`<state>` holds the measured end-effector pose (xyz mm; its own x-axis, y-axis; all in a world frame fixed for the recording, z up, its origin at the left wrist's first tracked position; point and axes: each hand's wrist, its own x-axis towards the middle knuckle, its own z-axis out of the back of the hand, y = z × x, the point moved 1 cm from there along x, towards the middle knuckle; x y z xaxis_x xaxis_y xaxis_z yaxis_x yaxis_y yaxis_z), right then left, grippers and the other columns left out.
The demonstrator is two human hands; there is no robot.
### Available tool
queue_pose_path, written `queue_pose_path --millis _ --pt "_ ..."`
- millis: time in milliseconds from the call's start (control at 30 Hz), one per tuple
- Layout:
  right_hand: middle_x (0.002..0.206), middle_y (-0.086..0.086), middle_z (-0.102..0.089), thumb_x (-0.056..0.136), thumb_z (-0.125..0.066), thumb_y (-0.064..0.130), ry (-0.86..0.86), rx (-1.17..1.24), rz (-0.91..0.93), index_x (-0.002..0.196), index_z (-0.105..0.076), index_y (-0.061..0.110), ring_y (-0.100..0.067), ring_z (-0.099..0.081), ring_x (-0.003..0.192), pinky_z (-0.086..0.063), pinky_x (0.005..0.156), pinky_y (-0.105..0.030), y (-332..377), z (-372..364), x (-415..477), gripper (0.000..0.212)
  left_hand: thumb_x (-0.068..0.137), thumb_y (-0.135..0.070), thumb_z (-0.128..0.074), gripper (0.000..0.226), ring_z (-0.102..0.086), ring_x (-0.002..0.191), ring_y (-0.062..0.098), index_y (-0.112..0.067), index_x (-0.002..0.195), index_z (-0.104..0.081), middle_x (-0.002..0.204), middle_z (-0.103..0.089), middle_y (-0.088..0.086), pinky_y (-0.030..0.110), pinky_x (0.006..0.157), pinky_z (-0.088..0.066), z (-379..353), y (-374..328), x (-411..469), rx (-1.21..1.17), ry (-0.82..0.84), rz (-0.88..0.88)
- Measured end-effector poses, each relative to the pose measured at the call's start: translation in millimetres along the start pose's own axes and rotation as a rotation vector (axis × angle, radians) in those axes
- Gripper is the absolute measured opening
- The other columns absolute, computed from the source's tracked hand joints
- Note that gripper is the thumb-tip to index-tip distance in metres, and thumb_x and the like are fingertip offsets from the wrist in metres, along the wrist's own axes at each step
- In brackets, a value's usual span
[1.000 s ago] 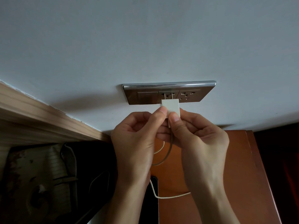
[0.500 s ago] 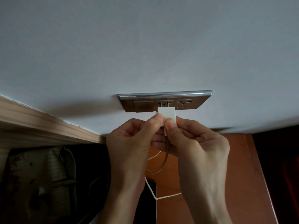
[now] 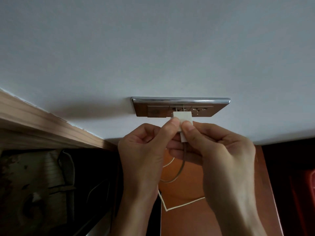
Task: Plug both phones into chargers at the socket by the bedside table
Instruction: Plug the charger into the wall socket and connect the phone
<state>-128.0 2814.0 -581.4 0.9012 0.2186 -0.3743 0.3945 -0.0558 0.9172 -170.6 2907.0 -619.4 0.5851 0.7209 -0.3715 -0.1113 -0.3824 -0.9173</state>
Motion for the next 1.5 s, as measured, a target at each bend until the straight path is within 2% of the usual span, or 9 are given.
queue_pose_path --millis 400,500,667,733,833,967,1133,1233,1500 --pt "0.066 -0.008 -0.078 0.086 -0.071 0.002 -0.099 -0.003 0.024 0.093 -0.076 -0.003 -0.023 -0.077 0.062 -0.064 0.059 -0.033 -12 -8 -3 0.01 0.061 -0.037 -0.082 0.036 -0.071 0.059 0.028 -0.007 0.056 -0.063 0.062 -0.073 0.014 0.049 0.066 -0.06 2 10 5 0.027 0.009 -0.07" --pt "0.065 -0.009 -0.077 0.086 -0.071 0.001 -0.105 -0.006 0.038 0.085 -0.078 0.0 -0.024 -0.077 0.06 -0.064 0.058 -0.033 -11 -9 -3 0.007 0.062 -0.037 -0.083 0.038 -0.069 0.057 0.025 -0.007 0.055 -0.06 0.06 -0.071 0.013 0.045 0.062 -0.059 3 11 6 0.039 -0.012 -0.092" --pt "0.06 -0.01 -0.076 0.085 -0.073 0.004 -0.089 0.004 0.006 0.072 -0.079 0.006 -0.024 -0.075 0.054 -0.059 0.05 -0.025 -3 -8 -2 0.014 0.06 -0.039 -0.084 0.042 -0.067 0.058 0.037 -0.002 0.058 -0.062 0.065 -0.069 0.027 0.062 0.064 -0.058 2 2 2 0.038 -0.028 -0.039" --pt "0.06 -0.011 -0.075 0.084 -0.075 0.007 -0.078 0.014 -0.01 0.074 -0.08 0.005 -0.025 -0.075 0.053 -0.059 0.049 -0.025 -1 -6 -1 0.011 0.059 -0.04 -0.083 0.046 -0.069 0.061 0.042 0.001 0.062 -0.064 0.068 -0.071 0.027 0.061 0.065 -0.059 1 -2 1 0.037 -0.019 -0.014" --pt "0.064 -0.013 -0.076 0.082 -0.076 0.013 -0.04 0.014 -0.043 0.082 -0.078 0.004 -0.027 -0.075 0.055 -0.058 0.049 -0.025 1 -3 -1 0.009 0.059 -0.041 -0.082 0.045 -0.068 0.061 0.035 0.0 0.061 -0.064 0.068 -0.071 0.028 0.055 0.064 -0.059 -2 -3 -2 0.025 -0.017 0.009" --pt "0.069 -0.013 -0.077 0.073 -0.076 0.03 0.02 0.019 -0.105 0.093 -0.073 0.003 -0.028 -0.076 0.059 -0.058 0.048 -0.027 4 2 0 0.034 0.059 -0.043 -0.08 0.036 -0.065 0.055 0.025 -0.01 0.054 -0.066 0.058 -0.069 0.015 0.035 0.055 -0.052 -6 0 -5 -0.009 -0.001 0.02" --pt "0.073 -0.008 -0.078 0.069 -0.077 0.041 0.01 -0.107 -0.08 0.091 -0.076 0.013 -0.024 -0.077 0.065 -0.061 0.051 -0.032 0 9 2 0.036 0.061 -0.041 -0.079 0.032 -0.075 0.068 0.029 -0.01 0.06 -0.072 0.069 -0.075 0.015 0.039 0.069 -0.061 -3 1 -3 -0.019 0.041 0.012" --pt "0.078 -0.003 -0.08 0.07 -0.077 0.042 0.003 -0.162 -0.043 0.088 -0.08 0.016 -0.017 -0.078 0.072 -0.063 0.057 -0.031 -4 12 1 0.032 0.06 -0.043 -0.08 0.047 -0.073 0.079 0.046 0.002 0.064 -0.068 0.073 -0.075 0.021 0.056 0.081 -0.06 1 0 -3 0.016 0.025 -0.015" --pt "0.075 0.007 -0.08 0.069 -0.076 0.041 -0.043 -0.153 0.035 0.093 -0.08 0.023 -0.007 -0.076 0.07 -0.057 0.062 -0.017 -9 9 -1 0.031 0.06 -0.042 -0.081 0.049 -0.071 0.077 0.047 0.005 0.065 -0.066 0.074 -0.072 0.025 0.062 0.083 -0.056 2 0 -3 0.011 0.008 -0.038"
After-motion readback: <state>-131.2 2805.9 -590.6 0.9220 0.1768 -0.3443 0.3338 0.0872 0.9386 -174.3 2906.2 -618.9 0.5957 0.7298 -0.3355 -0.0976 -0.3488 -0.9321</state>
